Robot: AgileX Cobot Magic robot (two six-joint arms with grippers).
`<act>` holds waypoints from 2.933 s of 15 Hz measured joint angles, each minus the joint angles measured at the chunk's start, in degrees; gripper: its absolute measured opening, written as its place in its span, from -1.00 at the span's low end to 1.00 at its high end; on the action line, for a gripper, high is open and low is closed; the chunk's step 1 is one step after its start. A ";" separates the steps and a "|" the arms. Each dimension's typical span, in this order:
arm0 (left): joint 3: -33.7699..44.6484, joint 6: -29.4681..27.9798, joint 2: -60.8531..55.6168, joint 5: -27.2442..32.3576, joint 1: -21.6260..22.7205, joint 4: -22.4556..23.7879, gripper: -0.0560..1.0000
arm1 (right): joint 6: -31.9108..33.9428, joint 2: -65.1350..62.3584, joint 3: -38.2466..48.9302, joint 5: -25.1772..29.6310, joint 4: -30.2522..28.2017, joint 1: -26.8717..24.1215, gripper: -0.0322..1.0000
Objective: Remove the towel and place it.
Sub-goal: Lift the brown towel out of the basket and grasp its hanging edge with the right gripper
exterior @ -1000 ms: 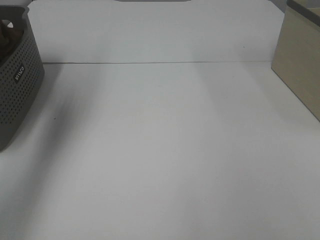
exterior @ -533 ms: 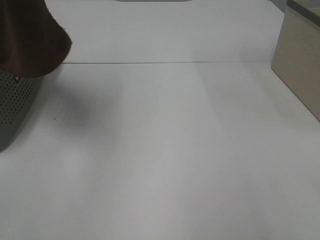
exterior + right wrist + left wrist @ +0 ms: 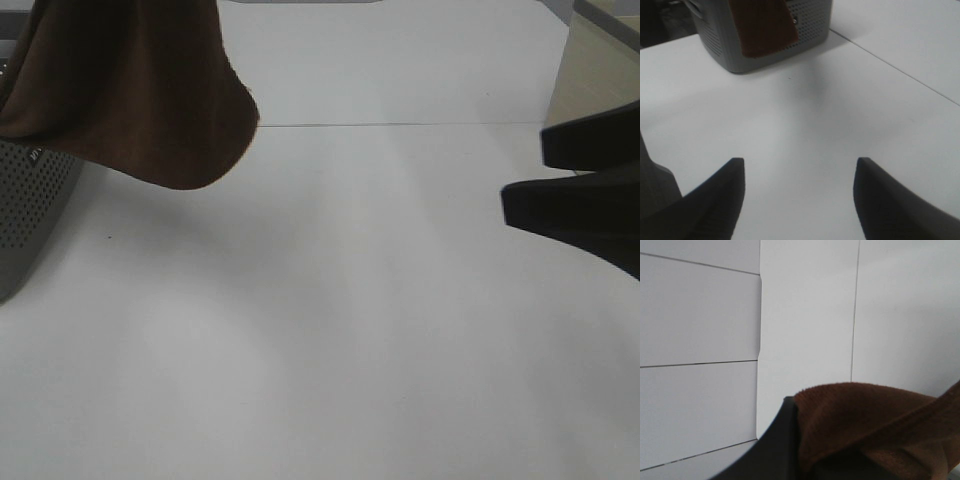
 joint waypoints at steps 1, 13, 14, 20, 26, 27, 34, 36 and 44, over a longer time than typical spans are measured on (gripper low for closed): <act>0.00 1.26 0.00 0.00 -0.97 0.00 -0.89 | -5.10 4.47 -0.97 2.23 5.21 0.00 0.26; 0.00 8.65 1.95 -6.93 -1.55 -3.04 -0.89 | -17.70 36.67 -26.24 14.90 11.92 9.80 0.39; 0.00 8.71 2.06 -6.93 -1.55 -3.04 -0.89 | -17.19 37.47 -27.22 14.84 11.34 10.03 0.39; 0.00 10.14 2.64 -11.06 -1.55 -3.09 -0.89 | -14.73 41.48 -30.25 15.93 6.76 14.73 0.39; 0.00 10.14 3.95 -11.57 -1.55 -3.09 -0.89 | -13.87 41.48 -30.37 16.39 6.36 16.67 0.12; 0.00 10.14 3.95 -11.57 -1.55 -3.09 -0.89 | -13.81 41.48 -30.37 16.33 6.19 16.67 -0.11; 0.00 7.33 4.01 -11.57 -1.55 -3.15 -0.89 | -7.22 41.48 -30.37 14.21 5.16 16.67 -0.92; 0.00 7.33 4.01 -11.57 -1.55 -3.27 -0.89 | -0.17 41.20 -30.37 11.40 5.39 16.67 -0.92; 0.00 -5.44 4.64 -15.24 0.06 -4.35 -0.89 | 57.70 34.89 -54.95 11.52 -41.77 16.67 -0.92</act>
